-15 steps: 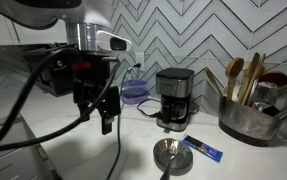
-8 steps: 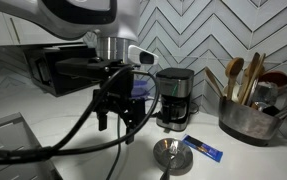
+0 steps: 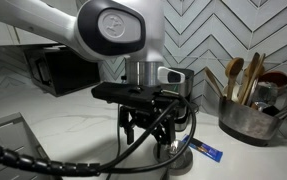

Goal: Remove the spoon from the metal bowl and put it on the cupboard to the left

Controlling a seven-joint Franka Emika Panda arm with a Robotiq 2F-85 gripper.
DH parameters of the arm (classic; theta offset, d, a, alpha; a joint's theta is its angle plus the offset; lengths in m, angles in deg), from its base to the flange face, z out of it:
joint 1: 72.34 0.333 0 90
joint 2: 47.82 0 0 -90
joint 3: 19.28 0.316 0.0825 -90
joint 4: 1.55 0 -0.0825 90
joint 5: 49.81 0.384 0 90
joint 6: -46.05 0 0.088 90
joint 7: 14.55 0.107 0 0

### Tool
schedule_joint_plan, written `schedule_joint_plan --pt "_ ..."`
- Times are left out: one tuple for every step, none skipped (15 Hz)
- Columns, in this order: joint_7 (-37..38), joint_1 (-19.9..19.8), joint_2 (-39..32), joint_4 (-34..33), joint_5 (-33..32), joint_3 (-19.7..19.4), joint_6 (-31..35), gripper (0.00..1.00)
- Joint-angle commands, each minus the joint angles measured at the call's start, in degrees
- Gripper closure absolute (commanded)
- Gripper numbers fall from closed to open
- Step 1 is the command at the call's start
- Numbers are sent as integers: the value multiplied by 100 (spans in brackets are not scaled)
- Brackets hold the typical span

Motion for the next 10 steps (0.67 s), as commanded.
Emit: schedule_joint_plan --pt "1 -84 -65 -26 13 75 22 0" --pt "5 -87 -99 -45 18 78 28 0" --pt "6 -87 -111 -57 21 79 28 0" --pt "6 -88 -111 -62 24 79 28 0" --pt "6 -88 -110 -67 25 78 28 0" --pt "6 -89 -110 -71 27 78 28 0" --pt "-1 -86 -196 -121 7 84 62 0" --pt "-89 -89 -293 -174 -36 91 87 0" --pt "-230 -92 -339 -184 -9 102 150 0" --pt "-331 -98 -384 -195 -7 115 222 0"
